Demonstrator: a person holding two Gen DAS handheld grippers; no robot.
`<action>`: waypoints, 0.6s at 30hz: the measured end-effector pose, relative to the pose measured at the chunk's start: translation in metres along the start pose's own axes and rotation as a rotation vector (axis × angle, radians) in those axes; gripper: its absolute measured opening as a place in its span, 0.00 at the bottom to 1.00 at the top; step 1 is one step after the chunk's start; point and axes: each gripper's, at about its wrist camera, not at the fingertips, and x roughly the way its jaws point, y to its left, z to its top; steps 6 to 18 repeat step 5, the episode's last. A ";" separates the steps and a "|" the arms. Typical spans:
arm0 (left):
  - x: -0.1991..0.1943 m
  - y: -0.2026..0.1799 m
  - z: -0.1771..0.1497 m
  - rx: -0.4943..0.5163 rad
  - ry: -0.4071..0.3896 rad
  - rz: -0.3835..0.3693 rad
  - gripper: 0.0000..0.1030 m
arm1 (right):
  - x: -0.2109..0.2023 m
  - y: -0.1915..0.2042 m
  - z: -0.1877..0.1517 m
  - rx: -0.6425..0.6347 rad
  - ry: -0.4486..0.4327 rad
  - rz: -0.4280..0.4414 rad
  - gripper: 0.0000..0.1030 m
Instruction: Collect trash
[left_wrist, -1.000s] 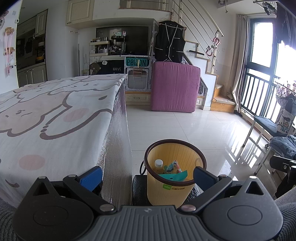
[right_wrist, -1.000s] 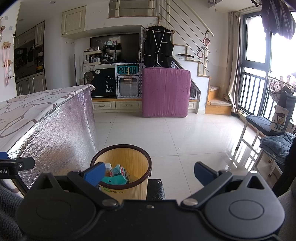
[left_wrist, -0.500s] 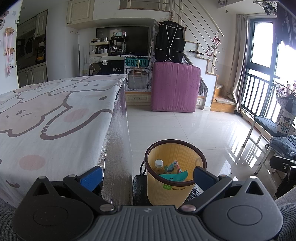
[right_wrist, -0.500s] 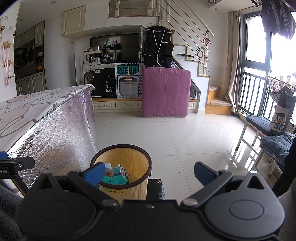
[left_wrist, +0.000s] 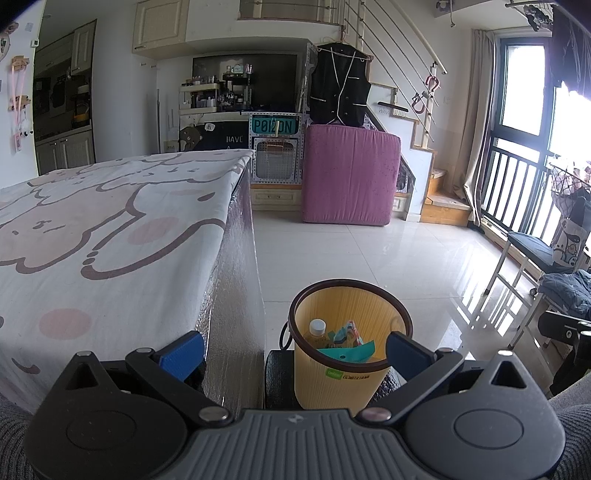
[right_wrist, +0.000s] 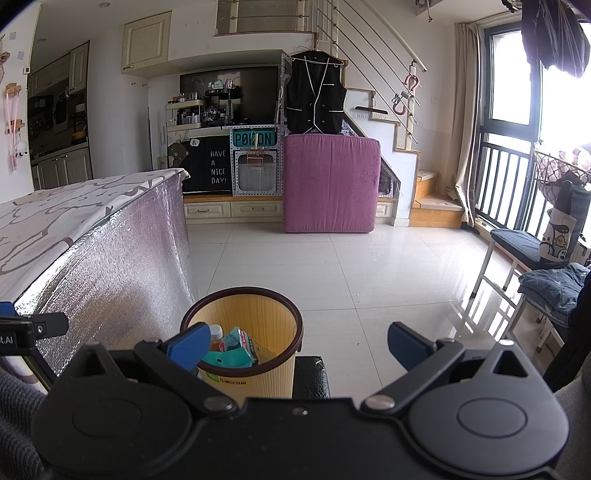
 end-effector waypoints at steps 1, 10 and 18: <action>0.000 0.000 0.000 0.000 0.000 0.000 1.00 | 0.000 0.000 0.000 0.000 0.000 0.000 1.00; 0.000 0.000 0.000 0.000 0.000 0.001 1.00 | 0.000 0.000 0.000 0.000 0.000 0.000 1.00; 0.000 0.000 0.000 0.000 0.000 0.001 1.00 | 0.000 0.000 0.000 0.000 0.000 0.000 1.00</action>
